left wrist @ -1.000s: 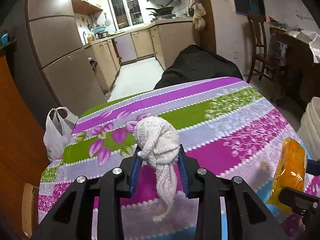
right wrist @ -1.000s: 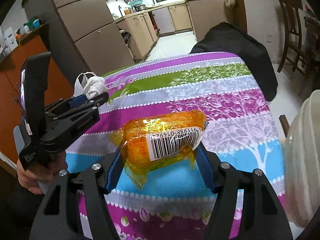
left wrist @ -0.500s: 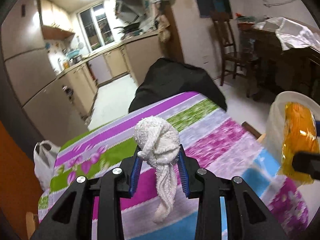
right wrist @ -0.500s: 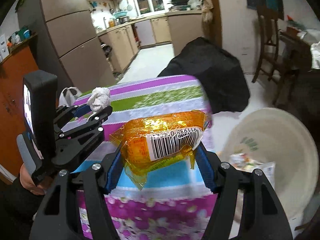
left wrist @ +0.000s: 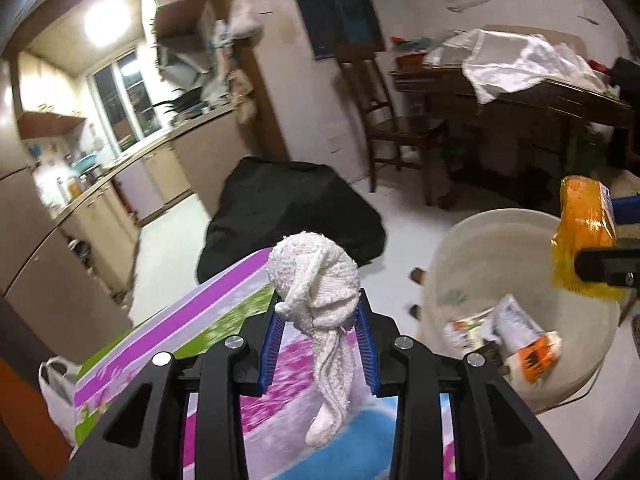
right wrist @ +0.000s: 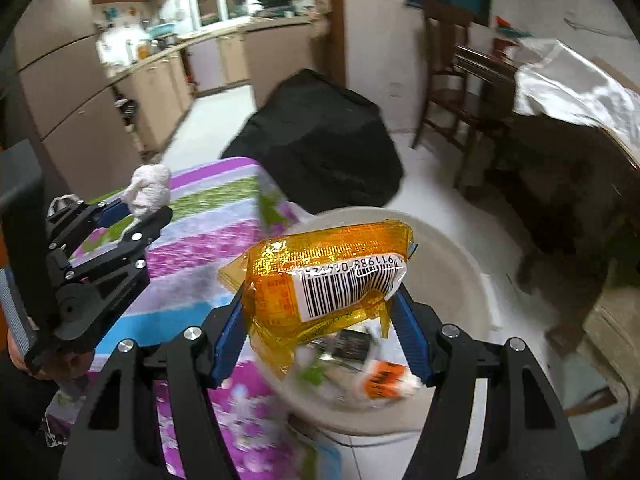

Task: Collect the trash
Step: 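Carry the white cloth and orange packet over the white bucket with both tools, then open both tools to drop the cloth and packet into the bucket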

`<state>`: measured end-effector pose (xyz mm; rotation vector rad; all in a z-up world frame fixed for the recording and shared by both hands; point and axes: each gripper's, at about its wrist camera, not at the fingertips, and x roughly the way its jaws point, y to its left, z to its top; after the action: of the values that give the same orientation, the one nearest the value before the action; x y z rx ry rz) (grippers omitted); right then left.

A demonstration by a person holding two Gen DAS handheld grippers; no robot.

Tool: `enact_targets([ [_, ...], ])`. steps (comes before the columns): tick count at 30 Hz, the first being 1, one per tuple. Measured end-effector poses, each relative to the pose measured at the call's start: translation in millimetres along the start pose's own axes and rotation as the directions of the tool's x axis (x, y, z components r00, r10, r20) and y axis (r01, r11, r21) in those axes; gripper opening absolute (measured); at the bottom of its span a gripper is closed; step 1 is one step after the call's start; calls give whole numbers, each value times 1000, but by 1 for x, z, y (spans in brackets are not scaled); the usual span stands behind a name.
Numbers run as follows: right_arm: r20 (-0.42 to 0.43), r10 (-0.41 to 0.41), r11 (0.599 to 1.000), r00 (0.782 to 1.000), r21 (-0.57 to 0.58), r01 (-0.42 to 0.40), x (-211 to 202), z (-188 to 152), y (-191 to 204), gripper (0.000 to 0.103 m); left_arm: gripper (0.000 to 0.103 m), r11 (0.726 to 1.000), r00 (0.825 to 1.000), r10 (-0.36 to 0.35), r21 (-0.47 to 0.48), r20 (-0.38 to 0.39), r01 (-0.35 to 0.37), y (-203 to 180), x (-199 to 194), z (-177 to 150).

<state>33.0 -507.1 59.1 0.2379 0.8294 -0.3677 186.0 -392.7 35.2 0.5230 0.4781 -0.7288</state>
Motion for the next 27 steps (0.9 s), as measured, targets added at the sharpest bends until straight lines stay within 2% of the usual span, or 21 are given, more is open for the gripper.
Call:
enact_targets([
  [6,-44,-88,996,995,29,90,-1,-3,-41,63,35,992,997,-77,102,14,75,-55,13,28],
  [9,-69,-116,993,991,27,119,-1,-8,-53,63,35,974,982,-186,130,-24,187,-77,26,39],
  [12,-115,-147,988,982,20,150,3,-12,-61,64,35,925,938,-333,158,-97,345,-94,47,51],
  [13,-132,-160,987,978,8,163,6,-14,-64,64,35,897,909,-392,164,-139,412,-99,57,55],
  [14,-146,-171,985,974,-6,172,8,-15,-66,64,35,877,890,-425,167,-166,450,-103,65,57],
  [15,-154,-177,984,972,-16,176,9,-17,-67,64,35,865,879,-442,173,-180,471,-103,70,58],
  [18,-178,-192,980,965,-81,180,16,-16,-66,64,36,835,859,-468,216,-208,507,-110,82,58],
  [20,-202,-188,978,961,-128,165,22,-14,-64,64,36,804,836,-495,241,-235,544,-114,87,55],
  [25,-247,-168,974,954,-193,121,36,-9,-61,64,36,769,812,-518,270,-271,580,-123,102,48],
  [27,-265,-161,973,951,-207,107,43,-8,-61,64,36,764,810,-514,278,-282,582,-126,111,50],
])
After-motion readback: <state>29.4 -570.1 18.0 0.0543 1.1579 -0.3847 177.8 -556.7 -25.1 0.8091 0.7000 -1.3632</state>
